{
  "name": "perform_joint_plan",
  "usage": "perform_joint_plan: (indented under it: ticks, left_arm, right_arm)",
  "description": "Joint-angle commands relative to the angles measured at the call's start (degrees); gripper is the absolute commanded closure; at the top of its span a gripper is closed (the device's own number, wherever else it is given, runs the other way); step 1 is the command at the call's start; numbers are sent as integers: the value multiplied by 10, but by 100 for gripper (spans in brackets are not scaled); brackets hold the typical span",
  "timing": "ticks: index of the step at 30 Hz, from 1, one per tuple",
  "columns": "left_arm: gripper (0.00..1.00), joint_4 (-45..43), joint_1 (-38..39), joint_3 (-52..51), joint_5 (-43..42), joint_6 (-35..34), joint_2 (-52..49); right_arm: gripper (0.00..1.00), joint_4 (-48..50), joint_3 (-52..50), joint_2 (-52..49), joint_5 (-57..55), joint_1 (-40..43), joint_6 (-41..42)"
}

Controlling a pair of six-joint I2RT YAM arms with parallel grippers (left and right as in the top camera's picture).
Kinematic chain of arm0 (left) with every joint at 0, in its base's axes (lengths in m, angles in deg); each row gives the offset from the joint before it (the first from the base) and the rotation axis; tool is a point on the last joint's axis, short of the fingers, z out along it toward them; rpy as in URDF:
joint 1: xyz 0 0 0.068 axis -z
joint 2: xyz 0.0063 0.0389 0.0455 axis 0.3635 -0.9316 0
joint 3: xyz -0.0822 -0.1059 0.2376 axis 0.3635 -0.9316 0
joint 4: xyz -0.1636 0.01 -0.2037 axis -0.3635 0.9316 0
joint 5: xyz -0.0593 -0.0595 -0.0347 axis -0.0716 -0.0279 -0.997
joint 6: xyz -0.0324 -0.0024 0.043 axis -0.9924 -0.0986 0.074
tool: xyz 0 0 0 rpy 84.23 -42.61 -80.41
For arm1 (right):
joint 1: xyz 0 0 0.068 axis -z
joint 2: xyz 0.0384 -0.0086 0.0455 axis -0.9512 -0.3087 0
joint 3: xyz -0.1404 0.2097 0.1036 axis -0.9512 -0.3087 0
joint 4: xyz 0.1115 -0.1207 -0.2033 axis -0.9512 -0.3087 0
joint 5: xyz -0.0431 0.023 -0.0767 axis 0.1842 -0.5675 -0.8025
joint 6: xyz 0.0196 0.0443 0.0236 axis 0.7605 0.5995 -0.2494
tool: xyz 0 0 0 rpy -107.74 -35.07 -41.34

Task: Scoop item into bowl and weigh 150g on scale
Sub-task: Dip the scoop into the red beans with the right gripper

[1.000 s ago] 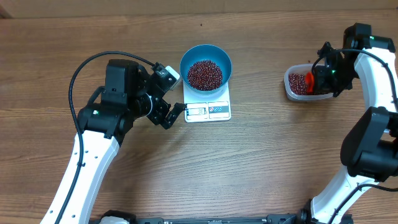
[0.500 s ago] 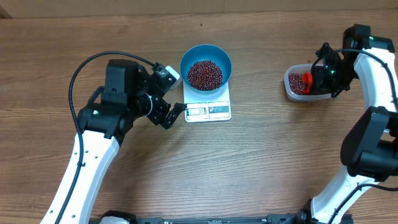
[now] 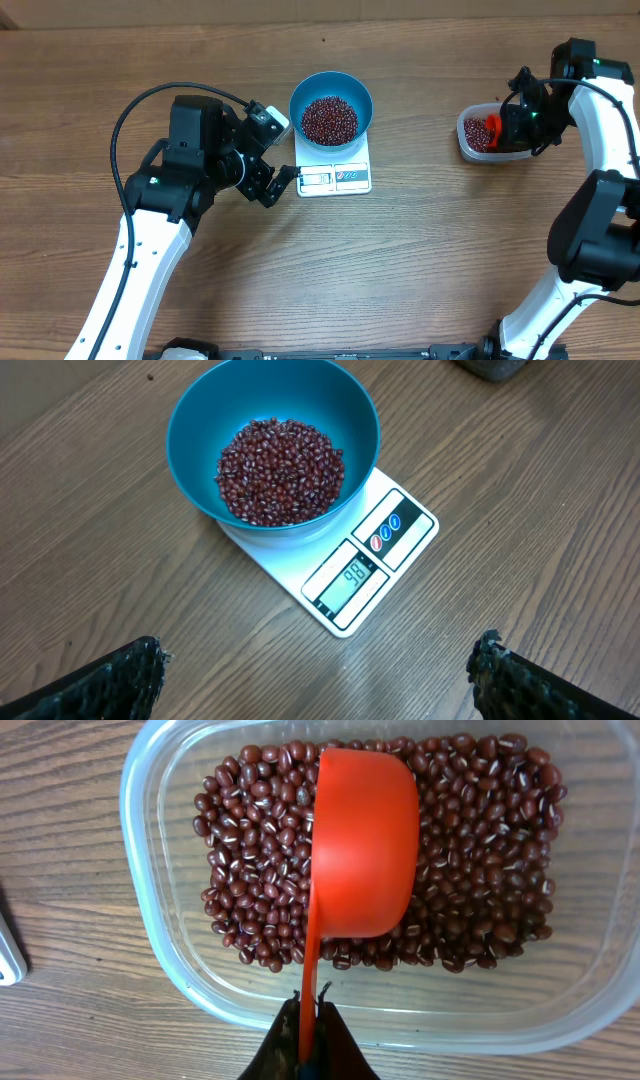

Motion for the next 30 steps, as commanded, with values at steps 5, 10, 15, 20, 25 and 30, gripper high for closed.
perform_joint_plan:
  ticks: [5,10,15,20,25,30]
  left_arm:
    - [0,-1,-6,2,-2,-4,-1]
    - [0,-1,-6,2,-2,-4,-1]
    - [0,-1,-6,2,-2,-4,-1]
    - [1,0,-6,2,-2,-4,-1]
    - [0,0,-6,2,-2,-4,-1]
    - [1,-1,-6,2,-2,-4,-1]
  right_arm:
    - [96,-9,-4,-6,10,0,58]
    - [96,-10,-4,-6,25,0,57]
    - [96,-14,-4,-6,25,0,67]
    - [96,-11,-4,-6,27,0,105]
    - [96,-18,-4,-6,26,0,105]
    - [96,-14,-4,-6,25,0,105]
